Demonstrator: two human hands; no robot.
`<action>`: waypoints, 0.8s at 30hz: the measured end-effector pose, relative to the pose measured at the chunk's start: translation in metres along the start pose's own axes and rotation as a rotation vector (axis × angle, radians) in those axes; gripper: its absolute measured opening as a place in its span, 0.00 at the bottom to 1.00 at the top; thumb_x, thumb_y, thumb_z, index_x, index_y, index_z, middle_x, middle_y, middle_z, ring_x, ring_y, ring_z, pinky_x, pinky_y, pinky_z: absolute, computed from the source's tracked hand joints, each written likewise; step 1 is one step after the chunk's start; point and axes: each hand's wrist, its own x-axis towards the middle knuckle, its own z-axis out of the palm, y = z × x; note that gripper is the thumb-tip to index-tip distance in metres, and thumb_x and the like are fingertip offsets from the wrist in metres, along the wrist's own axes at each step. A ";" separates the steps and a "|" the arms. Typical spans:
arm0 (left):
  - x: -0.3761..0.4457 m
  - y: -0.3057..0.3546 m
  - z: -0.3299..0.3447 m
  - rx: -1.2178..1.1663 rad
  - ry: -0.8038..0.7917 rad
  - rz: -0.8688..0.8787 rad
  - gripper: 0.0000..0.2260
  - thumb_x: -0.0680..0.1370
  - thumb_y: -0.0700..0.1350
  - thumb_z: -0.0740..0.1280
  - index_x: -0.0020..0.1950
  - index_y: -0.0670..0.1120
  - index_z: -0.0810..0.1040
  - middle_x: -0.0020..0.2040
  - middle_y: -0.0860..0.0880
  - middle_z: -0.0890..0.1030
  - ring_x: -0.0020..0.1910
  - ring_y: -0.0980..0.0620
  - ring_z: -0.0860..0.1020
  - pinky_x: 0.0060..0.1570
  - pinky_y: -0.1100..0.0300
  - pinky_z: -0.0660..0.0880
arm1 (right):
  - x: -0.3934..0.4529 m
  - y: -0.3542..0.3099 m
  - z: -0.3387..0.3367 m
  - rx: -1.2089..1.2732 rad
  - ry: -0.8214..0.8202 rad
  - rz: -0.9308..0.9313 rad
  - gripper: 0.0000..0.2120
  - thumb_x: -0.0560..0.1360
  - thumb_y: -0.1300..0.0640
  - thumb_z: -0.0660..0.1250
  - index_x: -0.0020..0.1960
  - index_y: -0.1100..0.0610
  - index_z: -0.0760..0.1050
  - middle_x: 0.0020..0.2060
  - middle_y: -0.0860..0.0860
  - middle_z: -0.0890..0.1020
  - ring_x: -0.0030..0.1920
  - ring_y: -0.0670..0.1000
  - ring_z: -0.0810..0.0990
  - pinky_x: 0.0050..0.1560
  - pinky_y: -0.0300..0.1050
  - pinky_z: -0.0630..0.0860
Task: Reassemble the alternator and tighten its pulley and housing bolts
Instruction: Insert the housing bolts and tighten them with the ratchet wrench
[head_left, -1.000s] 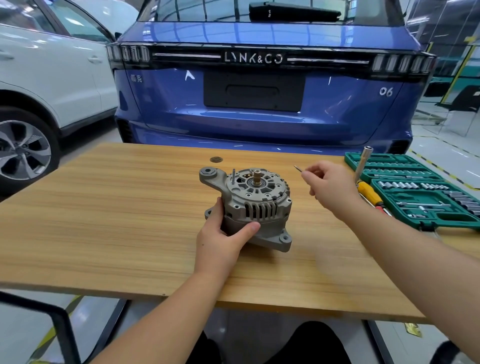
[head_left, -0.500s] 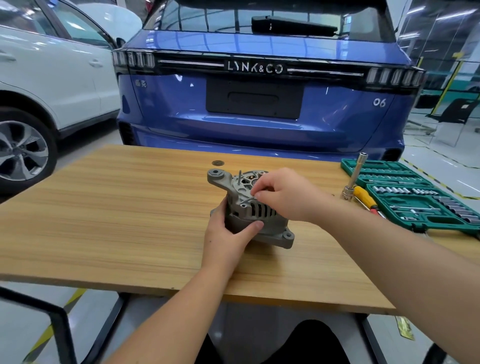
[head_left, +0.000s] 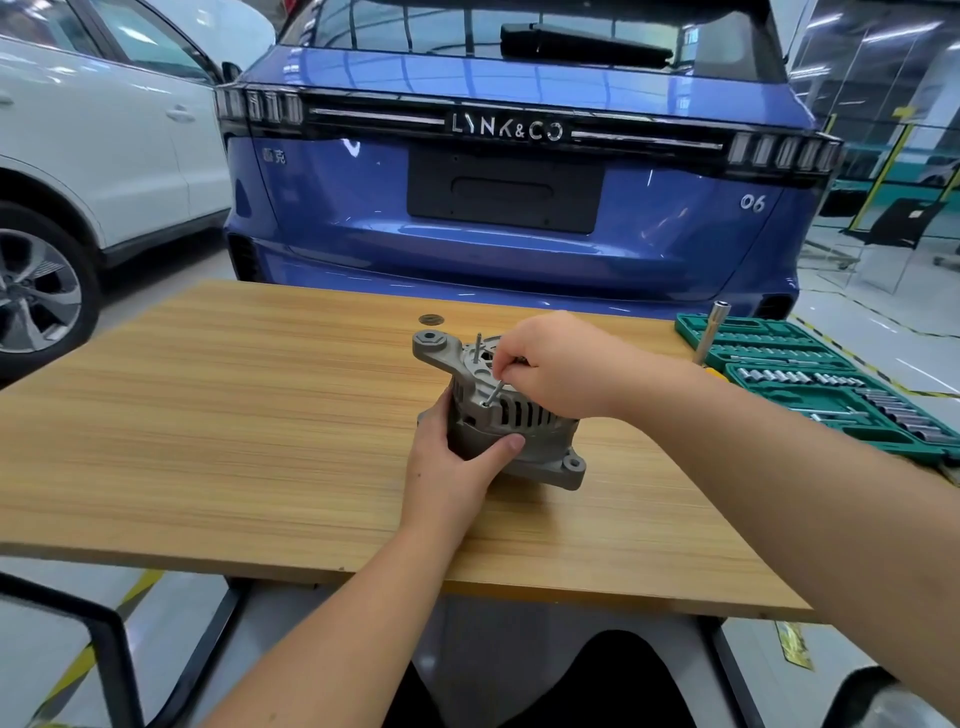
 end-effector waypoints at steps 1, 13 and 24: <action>0.000 0.000 0.000 -0.002 0.000 -0.002 0.38 0.64 0.60 0.79 0.72 0.68 0.69 0.65 0.64 0.77 0.62 0.68 0.74 0.53 0.69 0.71 | 0.003 -0.002 0.000 -0.011 -0.025 -0.007 0.12 0.83 0.57 0.60 0.57 0.52 0.81 0.48 0.48 0.82 0.47 0.48 0.79 0.45 0.39 0.77; 0.004 -0.005 0.002 0.013 0.000 0.007 0.33 0.67 0.59 0.81 0.67 0.72 0.70 0.62 0.68 0.75 0.56 0.79 0.72 0.49 0.71 0.72 | -0.007 -0.001 0.048 0.118 0.308 -0.131 0.03 0.81 0.56 0.67 0.54 0.52 0.77 0.42 0.46 0.79 0.43 0.47 0.76 0.44 0.41 0.76; 0.004 -0.005 0.002 0.012 0.010 0.023 0.31 0.67 0.60 0.81 0.65 0.75 0.71 0.63 0.66 0.77 0.60 0.71 0.76 0.55 0.65 0.76 | -0.011 0.005 0.055 0.149 0.392 -0.191 0.13 0.81 0.62 0.64 0.63 0.59 0.81 0.49 0.52 0.80 0.50 0.50 0.77 0.50 0.48 0.78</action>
